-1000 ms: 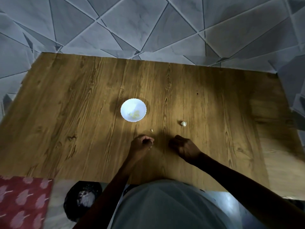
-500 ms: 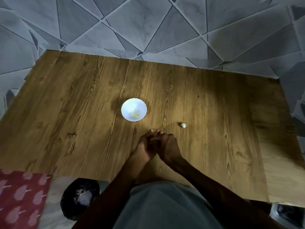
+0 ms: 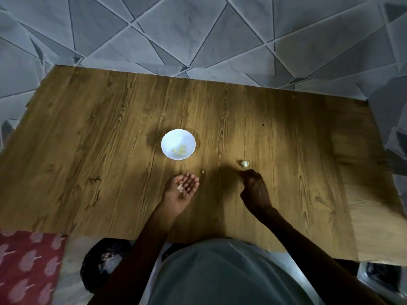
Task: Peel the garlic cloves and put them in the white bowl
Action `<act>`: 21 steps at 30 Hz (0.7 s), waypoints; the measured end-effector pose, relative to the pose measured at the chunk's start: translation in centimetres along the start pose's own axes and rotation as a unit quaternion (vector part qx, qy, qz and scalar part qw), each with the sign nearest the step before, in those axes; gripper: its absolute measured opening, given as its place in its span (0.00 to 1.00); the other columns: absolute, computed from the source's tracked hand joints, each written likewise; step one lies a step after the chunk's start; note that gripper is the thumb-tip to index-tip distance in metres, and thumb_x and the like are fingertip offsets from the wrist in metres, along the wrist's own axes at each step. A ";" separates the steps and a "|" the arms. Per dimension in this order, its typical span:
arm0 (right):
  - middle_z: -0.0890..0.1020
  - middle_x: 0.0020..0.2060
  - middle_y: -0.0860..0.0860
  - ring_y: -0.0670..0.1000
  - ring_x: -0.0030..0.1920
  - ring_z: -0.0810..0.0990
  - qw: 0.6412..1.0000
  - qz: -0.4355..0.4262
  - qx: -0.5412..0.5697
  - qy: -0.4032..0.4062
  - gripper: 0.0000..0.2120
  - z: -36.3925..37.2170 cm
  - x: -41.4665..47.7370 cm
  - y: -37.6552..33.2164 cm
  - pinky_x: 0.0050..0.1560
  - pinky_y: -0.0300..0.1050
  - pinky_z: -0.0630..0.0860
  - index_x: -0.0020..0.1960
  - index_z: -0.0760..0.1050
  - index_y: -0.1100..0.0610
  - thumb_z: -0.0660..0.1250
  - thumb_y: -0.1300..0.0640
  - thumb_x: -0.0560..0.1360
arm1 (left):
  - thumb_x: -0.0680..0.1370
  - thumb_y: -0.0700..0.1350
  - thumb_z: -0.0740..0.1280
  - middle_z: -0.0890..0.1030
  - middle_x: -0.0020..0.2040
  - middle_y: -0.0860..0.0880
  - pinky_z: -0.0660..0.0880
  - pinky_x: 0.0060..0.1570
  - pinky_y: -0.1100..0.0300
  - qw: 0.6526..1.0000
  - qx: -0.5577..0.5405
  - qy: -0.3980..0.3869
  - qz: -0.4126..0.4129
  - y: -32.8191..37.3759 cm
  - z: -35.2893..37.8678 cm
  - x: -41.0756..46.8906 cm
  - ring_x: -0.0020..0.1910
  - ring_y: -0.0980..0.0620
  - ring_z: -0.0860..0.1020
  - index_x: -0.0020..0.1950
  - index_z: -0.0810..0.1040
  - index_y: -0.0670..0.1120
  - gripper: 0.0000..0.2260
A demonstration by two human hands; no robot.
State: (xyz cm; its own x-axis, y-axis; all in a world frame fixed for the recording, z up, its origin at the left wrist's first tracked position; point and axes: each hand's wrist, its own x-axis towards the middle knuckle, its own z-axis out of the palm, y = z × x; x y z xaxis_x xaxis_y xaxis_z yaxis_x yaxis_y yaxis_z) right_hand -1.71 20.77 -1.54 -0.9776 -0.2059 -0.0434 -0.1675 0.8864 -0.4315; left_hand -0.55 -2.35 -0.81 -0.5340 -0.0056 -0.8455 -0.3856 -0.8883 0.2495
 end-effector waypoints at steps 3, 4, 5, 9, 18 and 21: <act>0.76 0.61 0.63 0.62 0.53 0.77 0.998 -0.026 -0.058 -0.005 0.23 1.5 0.3 -1.2 0.40 0.51 0.80 0.65 0.74 0.66 0.66 0.75 0.71 | 0.81 0.41 0.55 0.83 0.33 0.44 0.82 0.32 0.57 1.000 0.002 0.000 0.008 1.1 -0.9 -0.2 0.32 0.48 0.84 0.43 0.77 0.41 0.13; 0.76 0.60 0.63 0.62 0.50 0.77 0.998 -0.021 -0.063 -0.011 0.18 2.0 0.4 -2.0 0.38 0.51 0.79 0.64 0.74 0.67 0.64 0.73 0.74 | 0.81 0.41 0.55 0.83 0.33 0.44 0.82 0.32 0.57 1.000 0.001 0.002 0.010 1.4 -1.1 -0.2 0.32 0.48 0.84 0.43 0.77 0.41 0.13; 0.75 0.57 0.63 0.61 0.46 0.76 0.997 -0.025 -0.068 -0.013 0.14 2.5 0.2 -2.9 0.36 0.50 0.77 0.62 0.74 0.68 0.62 0.69 0.77 | 0.81 0.41 0.55 0.83 0.34 0.45 0.82 0.32 0.57 1.000 0.002 0.002 0.012 1.6 -1.4 -0.3 0.33 0.48 0.84 0.44 0.77 0.41 0.13; 0.80 0.51 0.62 0.59 0.41 0.80 0.989 -0.121 -0.060 -0.056 0.09 5.5 -2.2 -6.3 0.31 0.46 0.78 0.49 0.80 0.67 0.67 0.68 0.70 | 0.81 0.42 0.56 0.83 0.34 0.45 0.82 0.33 0.58 1.000 0.000 -0.008 0.017 2.5 -1.7 -0.7 0.34 0.49 0.84 0.44 0.77 0.41 0.13; 0.76 0.62 0.62 0.62 0.59 0.77 0.999 -0.004 -0.043 0.012 0.23 1.5 2.5 -4.2 0.49 0.51 0.81 0.67 0.73 0.66 0.61 0.76 0.72 | 0.81 0.41 0.56 0.83 0.35 0.44 0.81 0.34 0.58 1.000 0.016 -0.008 0.000 3.1 -3.1 -1.1 0.37 0.47 0.83 0.45 0.77 0.40 0.12; 0.72 0.67 0.61 0.61 0.62 0.74 0.996 -0.058 -0.068 -0.024 0.20 1.8 4.3 -4.2 0.52 0.52 0.80 0.71 0.68 0.64 0.57 0.61 0.81 | 0.81 0.41 0.56 0.83 0.35 0.44 0.81 0.33 0.58 0.999 0.028 -0.016 -0.016 2.8 -3.2 -1.3 0.35 0.47 0.83 0.45 0.77 0.40 0.12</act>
State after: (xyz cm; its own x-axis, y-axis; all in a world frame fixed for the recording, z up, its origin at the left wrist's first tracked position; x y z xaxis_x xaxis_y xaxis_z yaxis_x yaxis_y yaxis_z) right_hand -4.94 15.44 -1.50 -0.9440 -0.3270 -0.0439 -0.2983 0.9028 -0.3098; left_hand 1.49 -6.28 -0.55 -0.5442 0.0376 -0.8381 -0.4431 -0.8612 0.2491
